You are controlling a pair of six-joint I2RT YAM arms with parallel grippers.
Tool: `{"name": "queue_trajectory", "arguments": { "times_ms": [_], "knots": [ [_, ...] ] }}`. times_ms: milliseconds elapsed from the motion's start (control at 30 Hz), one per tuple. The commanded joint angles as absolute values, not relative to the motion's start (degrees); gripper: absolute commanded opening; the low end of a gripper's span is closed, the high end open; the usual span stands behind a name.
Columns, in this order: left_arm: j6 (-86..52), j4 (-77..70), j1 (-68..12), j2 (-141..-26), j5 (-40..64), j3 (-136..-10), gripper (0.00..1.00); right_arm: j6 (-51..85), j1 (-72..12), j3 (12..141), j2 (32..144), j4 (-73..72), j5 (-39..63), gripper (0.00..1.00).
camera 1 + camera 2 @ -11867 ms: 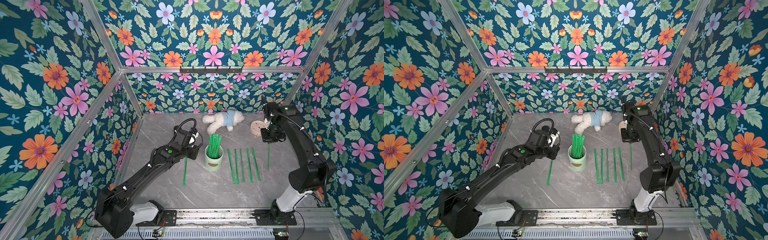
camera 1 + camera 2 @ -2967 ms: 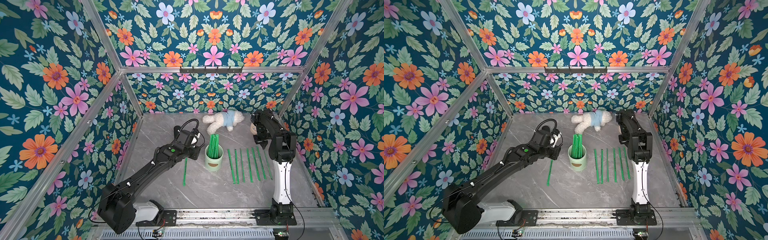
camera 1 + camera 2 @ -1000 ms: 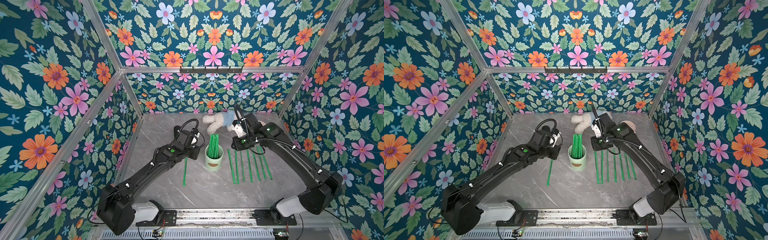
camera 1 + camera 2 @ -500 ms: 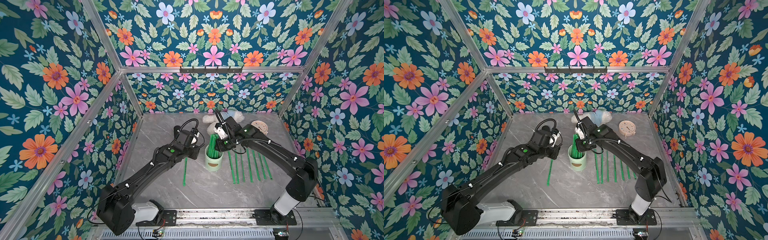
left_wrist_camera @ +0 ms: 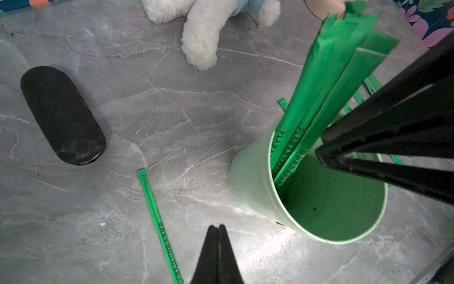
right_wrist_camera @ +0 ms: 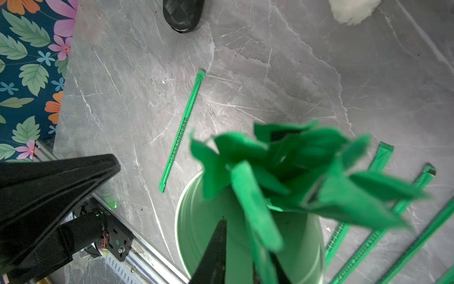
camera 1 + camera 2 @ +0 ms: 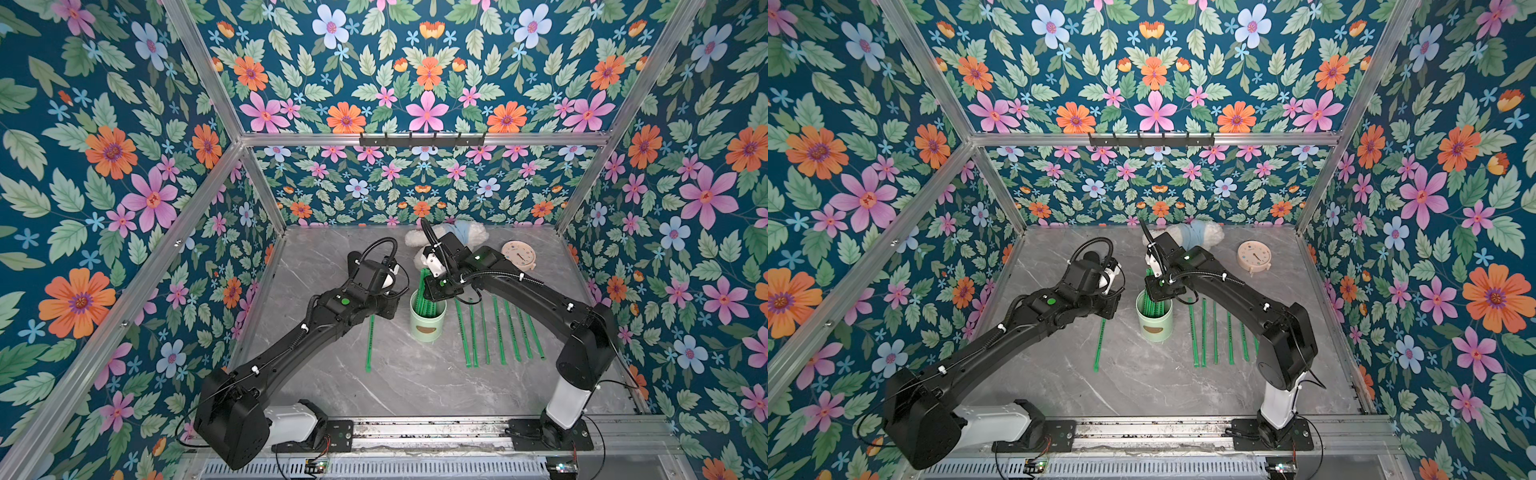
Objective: Take the straws out of the storage container
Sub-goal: Pick up the straw from the container.
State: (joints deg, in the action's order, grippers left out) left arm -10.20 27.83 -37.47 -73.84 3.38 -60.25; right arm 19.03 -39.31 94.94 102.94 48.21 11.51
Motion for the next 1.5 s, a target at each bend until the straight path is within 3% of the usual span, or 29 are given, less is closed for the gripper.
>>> {"name": "queue_trajectory", "arguments": {
  "times_ms": [0,1333,1467],
  "knots": [
    [-9.98,28.39,-37.40,-73.92,3.51,-60.59,0.00,18.68,-39.35,96.00,103.54,49.26,10.33,0.22],
    [-9.98,28.46,-37.51,-74.00,3.87,-60.59,0.00,17.46,-39.37,101.34,107.85,51.89,9.98,0.21],
    [-10.02,28.46,-37.49,-74.09,3.93,-60.64,0.00,17.47,-39.33,101.50,107.98,51.92,10.11,0.15]
  ]
}}
